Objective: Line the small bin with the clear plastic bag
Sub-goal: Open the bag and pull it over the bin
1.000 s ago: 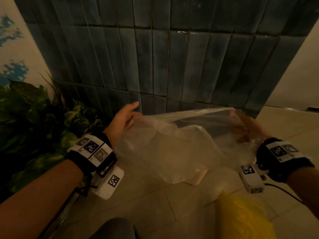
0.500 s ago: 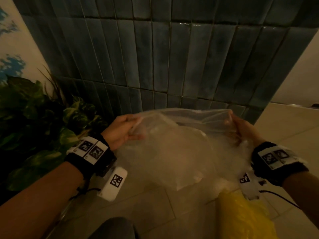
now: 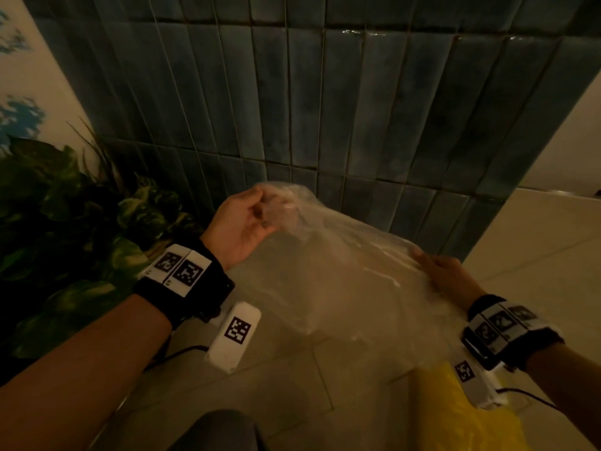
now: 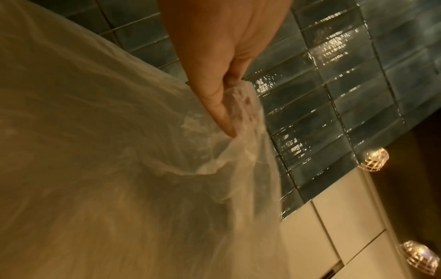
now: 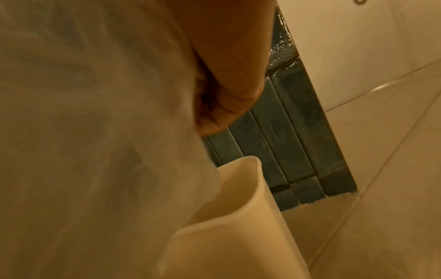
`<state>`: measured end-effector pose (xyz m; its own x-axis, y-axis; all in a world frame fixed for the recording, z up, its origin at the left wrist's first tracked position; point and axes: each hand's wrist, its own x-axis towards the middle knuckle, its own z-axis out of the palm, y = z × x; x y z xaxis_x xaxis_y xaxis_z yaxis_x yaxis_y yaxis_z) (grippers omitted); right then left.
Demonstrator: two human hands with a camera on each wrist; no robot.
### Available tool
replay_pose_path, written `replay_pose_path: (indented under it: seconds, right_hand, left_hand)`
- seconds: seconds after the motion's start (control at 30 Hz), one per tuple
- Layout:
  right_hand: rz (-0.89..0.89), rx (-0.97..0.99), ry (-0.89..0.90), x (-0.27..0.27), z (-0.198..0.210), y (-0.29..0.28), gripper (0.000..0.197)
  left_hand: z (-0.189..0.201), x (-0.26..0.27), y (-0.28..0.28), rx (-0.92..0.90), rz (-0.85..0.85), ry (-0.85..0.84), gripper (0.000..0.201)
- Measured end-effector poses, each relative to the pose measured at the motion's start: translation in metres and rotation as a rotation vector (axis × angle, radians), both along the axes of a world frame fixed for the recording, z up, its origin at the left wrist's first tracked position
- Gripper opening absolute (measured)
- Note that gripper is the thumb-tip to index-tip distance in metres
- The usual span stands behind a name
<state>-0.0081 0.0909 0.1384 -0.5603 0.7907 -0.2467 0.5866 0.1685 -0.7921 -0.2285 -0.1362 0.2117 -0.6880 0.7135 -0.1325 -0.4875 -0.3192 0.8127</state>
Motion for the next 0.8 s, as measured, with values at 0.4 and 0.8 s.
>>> replay_pose_path:
  seconds: [0.4,0.8]
  right_hand:
    - [-0.188,-0.157,0.406,0.000,0.007,0.009,0.035]
    - [0.045,-0.636,0.378,0.000,0.003,-0.033,0.018]
  left_hand:
    - [-0.018,-0.003,0.005,-0.558,0.152,0.527,0.033]
    - [-0.034,-0.030,0.002,-0.700,0.638,0.672,0.036]
